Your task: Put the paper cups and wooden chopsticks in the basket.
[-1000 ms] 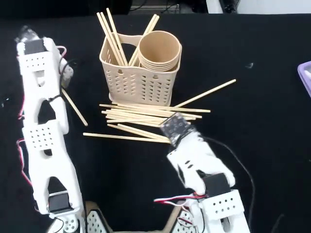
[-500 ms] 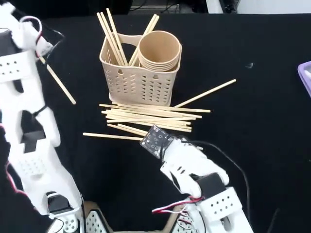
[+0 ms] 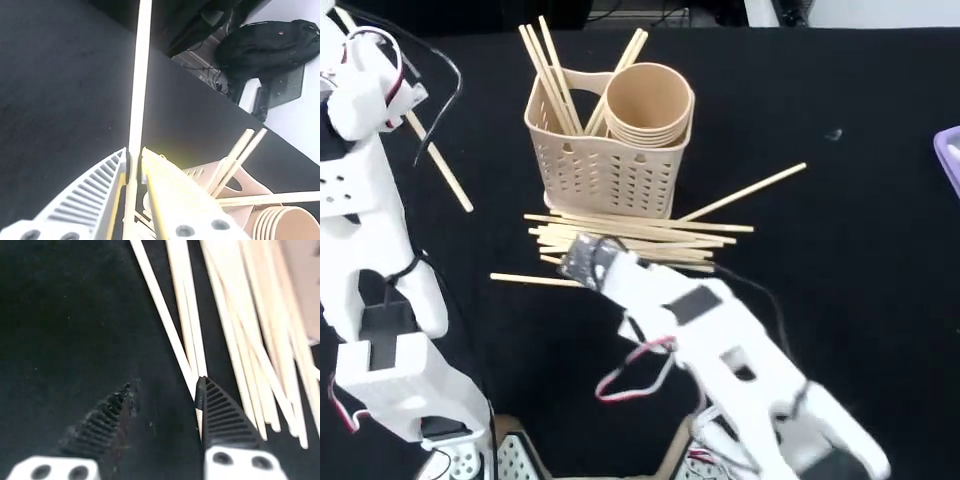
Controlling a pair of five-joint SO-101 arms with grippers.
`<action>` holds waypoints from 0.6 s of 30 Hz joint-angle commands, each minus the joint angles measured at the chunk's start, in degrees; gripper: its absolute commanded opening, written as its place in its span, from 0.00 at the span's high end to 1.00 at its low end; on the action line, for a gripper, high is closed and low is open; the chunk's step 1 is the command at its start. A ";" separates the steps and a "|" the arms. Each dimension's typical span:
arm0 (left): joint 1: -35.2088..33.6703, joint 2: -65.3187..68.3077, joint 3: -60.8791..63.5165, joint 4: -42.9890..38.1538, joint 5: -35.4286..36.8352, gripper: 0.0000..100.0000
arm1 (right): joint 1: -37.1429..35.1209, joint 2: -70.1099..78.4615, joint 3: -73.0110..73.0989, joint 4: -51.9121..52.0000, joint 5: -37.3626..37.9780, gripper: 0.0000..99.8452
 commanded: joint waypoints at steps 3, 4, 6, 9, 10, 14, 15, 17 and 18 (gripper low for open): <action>1.10 -4.75 -0.75 0.18 -0.79 0.97 | -0.97 13.58 -9.19 -2.55 0.70 0.81; 1.10 -5.27 -0.75 0.09 -0.79 0.97 | -0.97 15.16 -10.15 -2.55 0.70 0.81; 1.19 -6.24 -0.75 0.00 -0.79 0.97 | -1.05 18.15 -11.74 -2.64 0.70 0.83; 1.19 -6.86 -0.75 0.00 -0.79 0.97 | -2.02 21.67 -12.70 -2.64 0.70 0.91; 1.19 -6.77 -0.75 0.00 -0.79 0.97 | -2.64 22.73 -12.79 -2.55 0.70 0.94; 1.19 -6.59 -0.22 0.00 -0.79 0.97 | -3.16 23.60 -13.85 -2.02 0.70 0.97; 1.19 -6.59 -0.22 0.00 -0.79 0.97 | -3.16 23.60 -14.11 -1.58 0.70 0.96; 1.19 -6.59 -0.57 0.00 -0.79 0.97 | -3.16 23.60 -14.20 -1.32 0.62 0.94; 1.19 -6.59 -0.75 0.00 -0.79 0.97 | -3.16 23.60 -14.29 -1.32 0.62 0.94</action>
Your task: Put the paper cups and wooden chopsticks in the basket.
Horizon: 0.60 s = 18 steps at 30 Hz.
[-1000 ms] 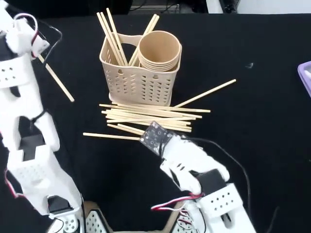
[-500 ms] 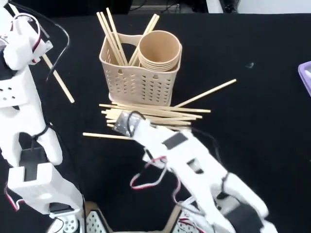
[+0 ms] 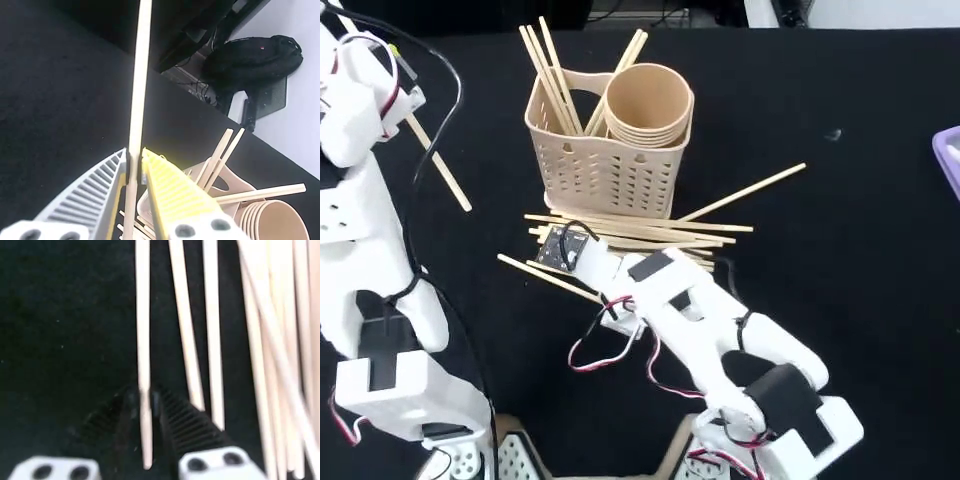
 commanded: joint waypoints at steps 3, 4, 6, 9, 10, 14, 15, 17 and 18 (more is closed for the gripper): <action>0.75 -2.20 -0.84 -0.09 -0.53 0.97 | -0.70 0.04 -2.07 0.18 0.35 0.99; 0.75 -2.20 -0.84 -0.09 -0.53 0.97 | -0.53 0.04 -2.07 0.26 0.35 0.99; 0.75 -2.20 -0.40 -0.09 -0.53 0.97 | 1.32 -0.48 -2.86 1.23 0.26 0.99; 0.66 -2.11 -0.31 -0.09 -0.53 0.97 | 5.89 -4.62 -4.53 4.31 0.35 0.99; 0.66 -2.11 -0.31 -0.09 -0.53 0.97 | 7.03 -6.46 -4.79 5.27 0.53 0.99; 0.75 -2.11 -0.75 -0.09 -0.44 0.97 | 8.26 -11.56 -4.44 10.90 6.95 0.99; 0.75 -2.11 -0.84 -0.18 -0.35 0.97 | 8.35 -11.74 -4.09 11.78 7.82 0.99; 0.84 -2.11 -0.84 -0.18 -0.26 0.97 | 8.35 -10.86 -3.30 12.31 8.88 0.99; 0.84 -2.11 -0.75 -0.18 -0.26 0.97 | 8.35 -10.15 -3.03 12.31 9.14 0.99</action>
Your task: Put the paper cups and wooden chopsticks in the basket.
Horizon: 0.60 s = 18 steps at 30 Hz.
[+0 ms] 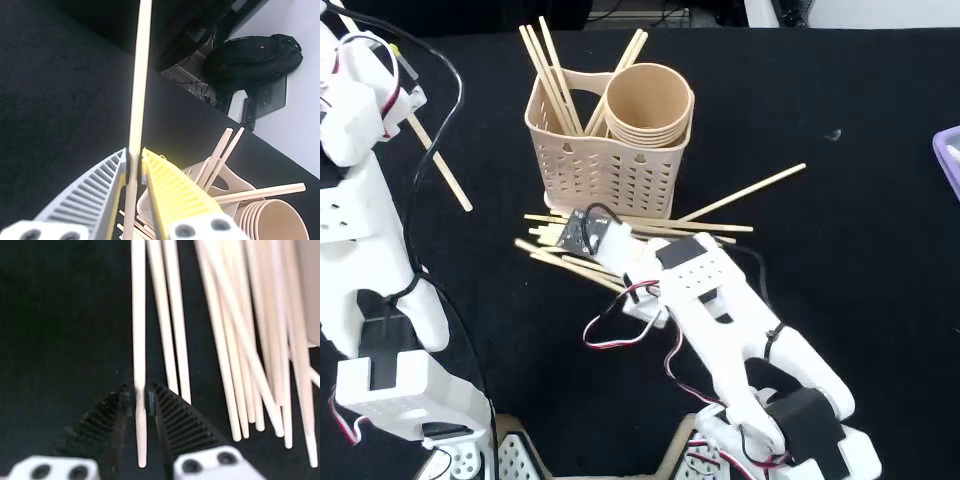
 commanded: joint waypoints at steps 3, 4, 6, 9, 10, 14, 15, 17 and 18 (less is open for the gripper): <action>1.80 -2.11 -0.40 -0.18 -0.26 0.97 | 1.23 1.89 -0.75 -1.49 1.49 0.96; 2.95 -2.11 -0.40 -0.18 -0.26 0.97 | 1.76 3.03 -0.66 -3.25 1.41 0.94; 5.23 -2.11 -0.48 -1.32 -0.53 0.97 | 2.90 5.14 -0.75 -6.42 1.41 0.89; 9.63 -2.11 -0.75 -6.24 -0.97 0.97 | 3.69 6.99 -0.84 -8.09 1.41 0.86; 10.95 -2.11 -0.57 -8.44 -2.11 0.97 | 3.69 7.16 -0.75 -8.09 1.41 0.85; 15.08 -1.93 0.13 -15.74 -6.51 0.97 | 3.43 7.16 0.40 -8.00 1.41 0.85; 15.87 -1.67 1.01 -17.14 -6.59 0.97 | 3.43 7.16 0.75 -8.00 1.41 0.85; 17.54 -1.05 2.86 -19.87 -6.42 0.97 | 3.34 7.16 1.45 -8.00 1.49 0.85; 18.15 -0.79 3.56 -21.01 -6.42 0.97 | 3.34 7.16 1.71 -8.09 1.49 0.85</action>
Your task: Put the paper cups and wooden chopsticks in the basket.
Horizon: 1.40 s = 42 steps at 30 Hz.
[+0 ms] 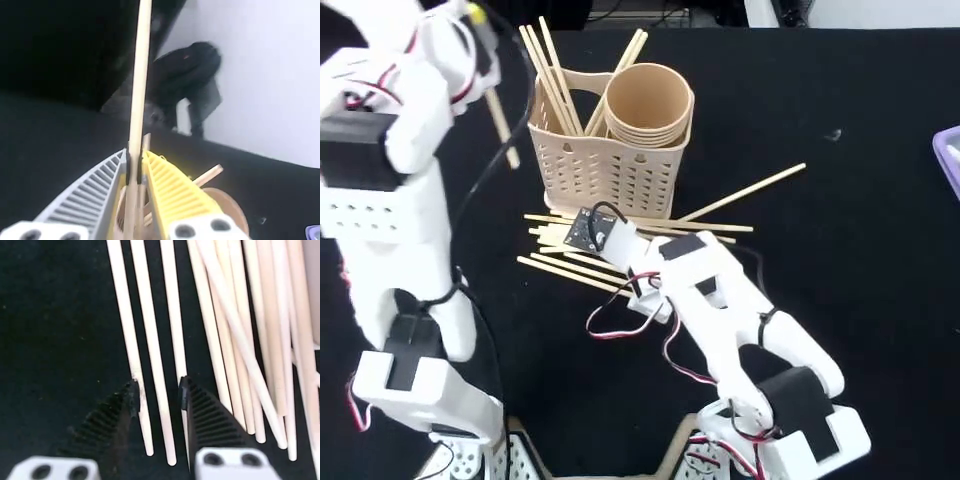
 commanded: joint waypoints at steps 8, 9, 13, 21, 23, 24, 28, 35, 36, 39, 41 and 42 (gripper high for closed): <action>3.74 1.67 9.27 -17.32 -0.97 0.97 | 0.79 0.04 2.86 -4.04 -3.08 0.85; 3.74 1.67 9.71 -18.37 -1.05 0.97 | 0.79 0.04 3.03 -4.66 -3.96 0.85; 3.74 2.11 12.09 -21.89 -1.05 0.97 | 0.79 -1.89 4.44 -5.10 -4.48 0.85; 5.41 1.58 21.14 -27.52 -1.05 0.97 | 0.79 -4.79 7.60 -7.47 -4.75 0.86; 6.20 1.58 22.20 -27.52 -1.14 0.97 | 0.79 -4.79 7.60 -7.47 -4.75 0.86; 6.81 1.58 22.37 -27.60 -1.14 0.97 | 0.79 -4.79 7.60 -7.47 -4.75 0.86; 7.78 1.67 24.48 -32.35 -1.14 0.97 | 0.88 -4.79 7.69 -7.47 -4.75 0.86; 8.22 -0.97 30.02 -37.36 -6.24 0.97 | 0.88 -4.79 7.69 -7.47 -4.75 0.86; 8.31 -2.20 31.43 -37.63 -6.68 0.97 | 0.88 -4.79 7.69 -7.47 -4.57 0.86; 8.22 -6.86 37.58 -42.29 -7.74 0.97 | 0.88 -4.79 7.69 -7.47 -4.48 0.86; 8.04 -10.73 43.56 -46.86 -8.53 0.97 | 0.88 -4.79 7.69 -7.47 -4.48 0.86; 7.96 -12.66 47.16 -49.41 -8.97 0.97 | 0.88 -4.79 7.69 -7.47 -4.48 0.86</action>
